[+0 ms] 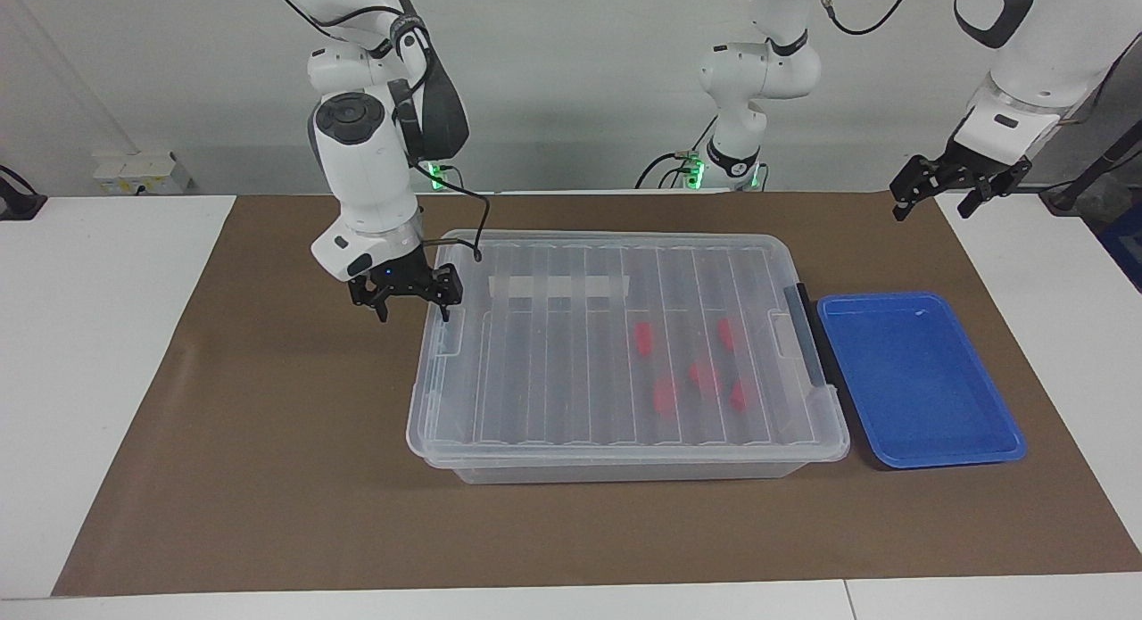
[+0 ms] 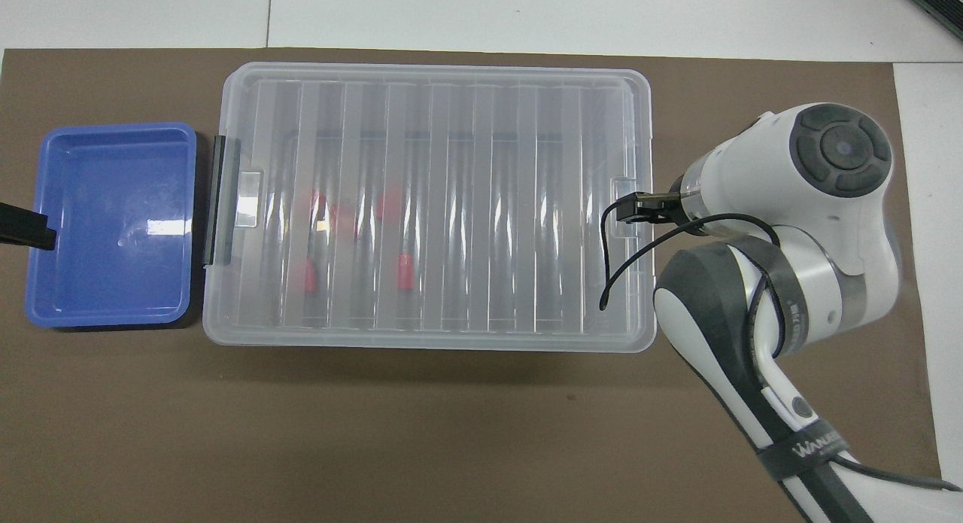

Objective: Place red block in blue tray from box
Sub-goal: 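Grasp the clear lid with the right gripper and slide it open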

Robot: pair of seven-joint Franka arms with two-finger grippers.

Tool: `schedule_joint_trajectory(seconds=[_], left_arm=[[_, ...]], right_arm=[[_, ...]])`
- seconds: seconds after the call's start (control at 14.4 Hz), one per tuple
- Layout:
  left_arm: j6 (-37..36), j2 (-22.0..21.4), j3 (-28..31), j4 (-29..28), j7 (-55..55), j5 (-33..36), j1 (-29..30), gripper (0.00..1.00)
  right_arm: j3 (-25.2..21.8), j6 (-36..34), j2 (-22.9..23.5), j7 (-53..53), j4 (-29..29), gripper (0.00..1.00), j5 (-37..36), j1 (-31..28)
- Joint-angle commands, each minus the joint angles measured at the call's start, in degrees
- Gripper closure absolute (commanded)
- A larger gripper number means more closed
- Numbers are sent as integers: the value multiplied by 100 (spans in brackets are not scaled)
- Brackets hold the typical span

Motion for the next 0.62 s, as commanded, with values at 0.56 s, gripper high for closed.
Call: schedule_joint_trajectory(seconds=[0.56], left_arm=[[131,-179,32,-219,0,-67,-17,0]], right_arm=[[34,37,14,-1803,-64,0,-9,-730]])
